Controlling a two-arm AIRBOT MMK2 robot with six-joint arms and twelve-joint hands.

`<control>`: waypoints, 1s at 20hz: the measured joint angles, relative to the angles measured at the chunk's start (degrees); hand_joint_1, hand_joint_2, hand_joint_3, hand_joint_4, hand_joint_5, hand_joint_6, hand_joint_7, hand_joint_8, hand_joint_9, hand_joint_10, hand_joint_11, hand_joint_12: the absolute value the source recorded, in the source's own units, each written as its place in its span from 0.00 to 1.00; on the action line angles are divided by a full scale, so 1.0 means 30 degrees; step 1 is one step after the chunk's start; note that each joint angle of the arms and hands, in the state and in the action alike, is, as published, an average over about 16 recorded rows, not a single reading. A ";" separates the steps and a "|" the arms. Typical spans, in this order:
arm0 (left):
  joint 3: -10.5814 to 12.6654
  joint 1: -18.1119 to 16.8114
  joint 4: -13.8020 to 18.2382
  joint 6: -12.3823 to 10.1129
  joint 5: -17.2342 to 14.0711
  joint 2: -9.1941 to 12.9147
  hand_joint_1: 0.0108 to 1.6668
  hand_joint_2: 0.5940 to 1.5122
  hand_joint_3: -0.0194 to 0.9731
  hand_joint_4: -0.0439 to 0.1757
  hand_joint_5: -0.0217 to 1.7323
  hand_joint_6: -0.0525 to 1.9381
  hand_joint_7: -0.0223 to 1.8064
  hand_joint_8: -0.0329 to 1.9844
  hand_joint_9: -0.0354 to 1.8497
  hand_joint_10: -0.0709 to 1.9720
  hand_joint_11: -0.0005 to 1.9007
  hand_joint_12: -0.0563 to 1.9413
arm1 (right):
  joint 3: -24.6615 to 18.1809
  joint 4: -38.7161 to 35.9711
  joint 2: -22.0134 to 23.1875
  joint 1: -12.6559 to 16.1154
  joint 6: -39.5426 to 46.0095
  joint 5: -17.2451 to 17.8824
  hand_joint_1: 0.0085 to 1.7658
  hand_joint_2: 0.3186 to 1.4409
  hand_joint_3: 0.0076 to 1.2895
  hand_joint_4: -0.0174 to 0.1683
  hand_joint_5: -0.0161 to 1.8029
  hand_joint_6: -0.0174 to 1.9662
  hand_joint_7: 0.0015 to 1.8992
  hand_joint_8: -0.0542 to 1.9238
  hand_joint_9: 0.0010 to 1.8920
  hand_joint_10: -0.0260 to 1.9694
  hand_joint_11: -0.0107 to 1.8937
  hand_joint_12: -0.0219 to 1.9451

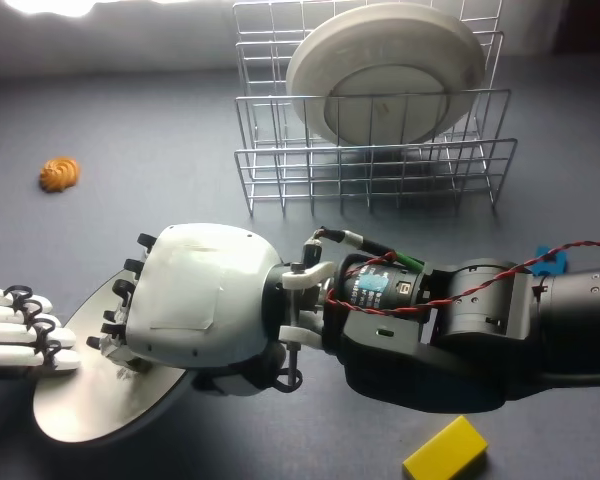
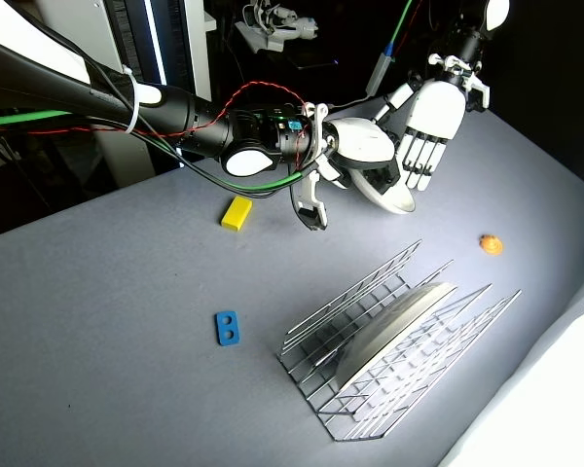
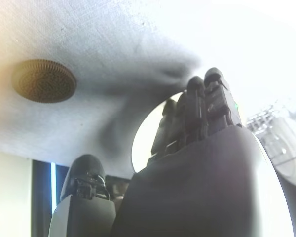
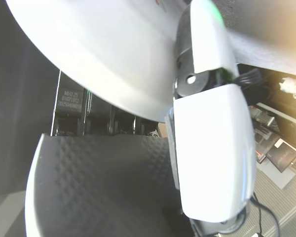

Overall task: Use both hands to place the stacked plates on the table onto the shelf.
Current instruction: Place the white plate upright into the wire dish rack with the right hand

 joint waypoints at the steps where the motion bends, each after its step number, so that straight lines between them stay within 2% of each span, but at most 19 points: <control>1: 0.0079 -0.0071 -0.0314 0.0002 -0.0052 0.0027 0.01 0.63 0.04 0.18 0.05 0.03 0.02 0.01 0.03 0.04 0.01 0.02 | -0.0041 -0.0046 0.0042 0.0000 -0.0003 0.0023 0.70 0.59 0.01 0.07 0.46 0.32 0.49 0.32 0.52 0.33 0.44 0.59; 6: 0.0519 -0.0502 -0.2064 0.0020 -0.0130 0.0159 0.01 0.63 0.04 0.20 0.05 0.03 0.03 0.02 0.04 0.04 0.01 0.02 | -0.0438 -0.0247 0.0481 0.0013 0.0003 -0.0059 0.70 0.57 0.01 0.07 0.46 0.37 0.50 0.38 0.55 0.45 0.50 0.57; 10: 0.0924 -0.0979 -0.3431 0.0045 0.0306 0.0263 0.01 0.63 0.04 0.20 0.06 0.03 0.04 0.02 0.04 0.04 0.01 0.02 | -0.1217 -0.0743 0.1368 0.0092 0.0235 -0.0213 0.71 0.57 0.01 0.07 0.46 0.37 0.51 0.38 0.57 0.47 0.51 0.56; 14: 0.1195 -0.1429 -0.4450 0.0066 0.0983 0.0332 0.01 0.63 0.04 0.21 0.05 0.04 0.04 0.03 0.04 0.04 0.01 0.02 | -0.2563 -0.1443 0.2801 0.0290 0.0585 -0.0377 0.72 0.57 0.01 0.07 0.48 0.38 0.53 0.40 0.57 0.48 0.51 0.56; 20: 0.1346 -0.1927 -0.5162 0.0115 0.1863 0.0331 0.01 0.63 0.04 0.22 0.05 0.04 0.04 0.03 0.04 0.04 0.01 0.03 | -0.5217 -0.2378 0.5825 0.0924 0.1514 -0.0696 0.74 0.57 0.01 0.08 0.51 0.42 0.55 0.42 0.57 0.48 0.51 0.56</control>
